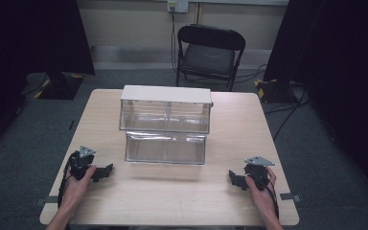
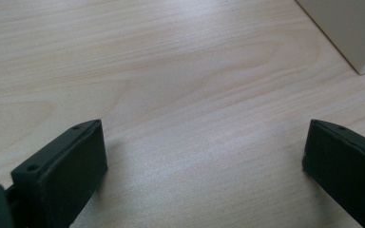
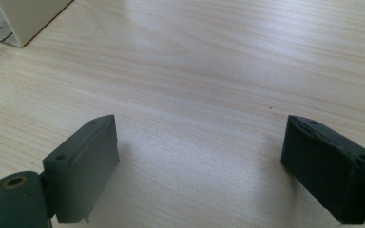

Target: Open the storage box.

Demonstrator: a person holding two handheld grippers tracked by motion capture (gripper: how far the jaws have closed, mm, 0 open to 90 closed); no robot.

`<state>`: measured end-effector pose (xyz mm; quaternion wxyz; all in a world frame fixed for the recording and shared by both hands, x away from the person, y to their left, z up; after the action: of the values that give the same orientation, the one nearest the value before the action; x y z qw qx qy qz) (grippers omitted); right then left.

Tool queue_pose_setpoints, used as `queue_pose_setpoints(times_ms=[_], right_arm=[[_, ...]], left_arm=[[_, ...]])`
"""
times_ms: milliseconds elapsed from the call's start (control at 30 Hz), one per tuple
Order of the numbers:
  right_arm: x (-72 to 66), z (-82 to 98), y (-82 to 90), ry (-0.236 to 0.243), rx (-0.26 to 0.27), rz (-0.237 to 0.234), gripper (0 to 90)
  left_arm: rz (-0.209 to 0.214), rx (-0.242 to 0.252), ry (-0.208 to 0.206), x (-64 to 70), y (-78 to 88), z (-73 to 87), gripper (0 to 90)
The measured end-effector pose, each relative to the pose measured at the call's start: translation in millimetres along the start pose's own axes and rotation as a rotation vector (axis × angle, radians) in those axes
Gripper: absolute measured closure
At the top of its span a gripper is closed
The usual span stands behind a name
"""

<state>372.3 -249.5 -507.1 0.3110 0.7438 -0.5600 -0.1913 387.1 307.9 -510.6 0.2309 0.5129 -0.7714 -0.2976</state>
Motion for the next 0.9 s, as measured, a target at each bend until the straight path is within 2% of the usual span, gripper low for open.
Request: queue_pose_setpoints(times_ms=[500, 667, 900], right_arm=[[-0.8, 0.0, 0.2, -0.003, 0.0, 0.001, 11.5], [-5.1, -2.2, 1.7, 0.008, -0.003, -0.01, 14.5], [-18.2, -7.9, 7.7, 0.028, 0.024, -0.065, 14.2]], left_arm=[[-0.001, -0.001, 0.0, -0.1, 0.1, 0.0, 0.4], [0.0, -0.001, 0.0, -0.1, 0.0, 0.0, 0.3], [0.0, 0.0, 0.0, 0.0, 0.0, 0.0, 0.3]])
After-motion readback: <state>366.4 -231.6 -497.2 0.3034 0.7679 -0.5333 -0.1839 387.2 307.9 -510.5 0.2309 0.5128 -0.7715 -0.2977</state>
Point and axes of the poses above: each handheld gripper's, and its own axes: y roughly backward along the jaws, z roughly out of its underside, x roughly to its right, the point moved 1 cm from there along -y, roughly forward along the jaws, and after that the axes turned 4 degrees about z, right-handed, at the moved point
